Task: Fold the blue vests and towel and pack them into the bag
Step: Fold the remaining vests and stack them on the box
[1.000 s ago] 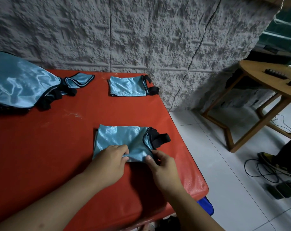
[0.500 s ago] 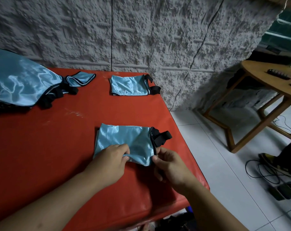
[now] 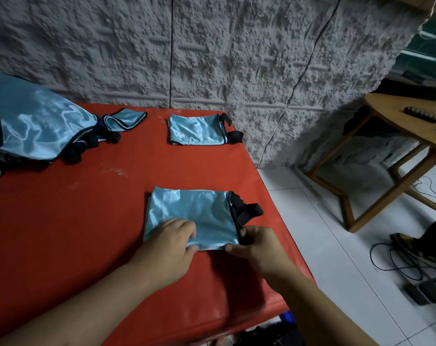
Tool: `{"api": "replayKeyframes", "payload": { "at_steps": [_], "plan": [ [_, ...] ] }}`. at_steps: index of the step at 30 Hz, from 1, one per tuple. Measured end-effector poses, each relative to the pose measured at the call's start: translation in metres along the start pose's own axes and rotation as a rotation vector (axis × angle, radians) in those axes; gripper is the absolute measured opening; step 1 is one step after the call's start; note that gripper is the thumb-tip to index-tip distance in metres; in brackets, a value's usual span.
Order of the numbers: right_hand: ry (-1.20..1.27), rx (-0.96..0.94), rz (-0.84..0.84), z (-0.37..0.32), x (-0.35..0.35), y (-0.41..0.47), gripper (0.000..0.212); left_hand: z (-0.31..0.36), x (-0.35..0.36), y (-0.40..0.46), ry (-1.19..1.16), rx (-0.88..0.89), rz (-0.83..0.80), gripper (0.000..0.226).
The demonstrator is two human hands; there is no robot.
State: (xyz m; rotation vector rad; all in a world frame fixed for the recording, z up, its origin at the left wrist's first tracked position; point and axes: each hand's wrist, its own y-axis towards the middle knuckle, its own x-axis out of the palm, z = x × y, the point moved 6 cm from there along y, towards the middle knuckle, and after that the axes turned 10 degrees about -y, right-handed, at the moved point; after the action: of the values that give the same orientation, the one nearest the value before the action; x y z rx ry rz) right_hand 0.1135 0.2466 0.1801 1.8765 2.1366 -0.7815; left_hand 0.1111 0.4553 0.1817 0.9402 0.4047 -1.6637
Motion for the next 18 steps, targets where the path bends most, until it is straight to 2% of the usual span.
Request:
{"api": "replayKeyframes", "payload": {
  "at_steps": [3,4,7,10,12,15,18],
  "plan": [
    [0.060,0.029,-0.051,-0.005,0.003,-0.004,0.021,-0.014,0.016,-0.006,0.259,-0.117,-0.147,0.070],
    [0.075,0.029,-0.069,-0.008,0.005,-0.006,0.019,-0.016,0.020,-0.009,0.316,-0.132,-0.192,0.077],
    [0.114,0.016,-0.069,-0.015,0.015,-0.006,0.016,-0.015,0.025,-0.012,0.369,-0.129,-0.225,0.079],
    [0.280,0.052,0.012,-0.012,0.018,-0.002,0.021,-0.017,0.022,-0.011,0.379,-0.181,-0.210,0.079],
    [0.340,0.076,0.043,-0.009,0.014,-0.001,0.015,-0.020,0.022,-0.012,0.395,-0.217,-0.218,0.080],
    [0.248,0.096,0.001,-0.014,0.012,-0.001,0.010,-0.020,0.025,-0.013,0.406,-0.208,-0.199,0.081],
    [0.142,0.079,0.011,-0.031,0.012,0.007,0.025,-0.021,0.028,-0.012,0.420,-0.226,-0.213,0.083]
  ]
}}
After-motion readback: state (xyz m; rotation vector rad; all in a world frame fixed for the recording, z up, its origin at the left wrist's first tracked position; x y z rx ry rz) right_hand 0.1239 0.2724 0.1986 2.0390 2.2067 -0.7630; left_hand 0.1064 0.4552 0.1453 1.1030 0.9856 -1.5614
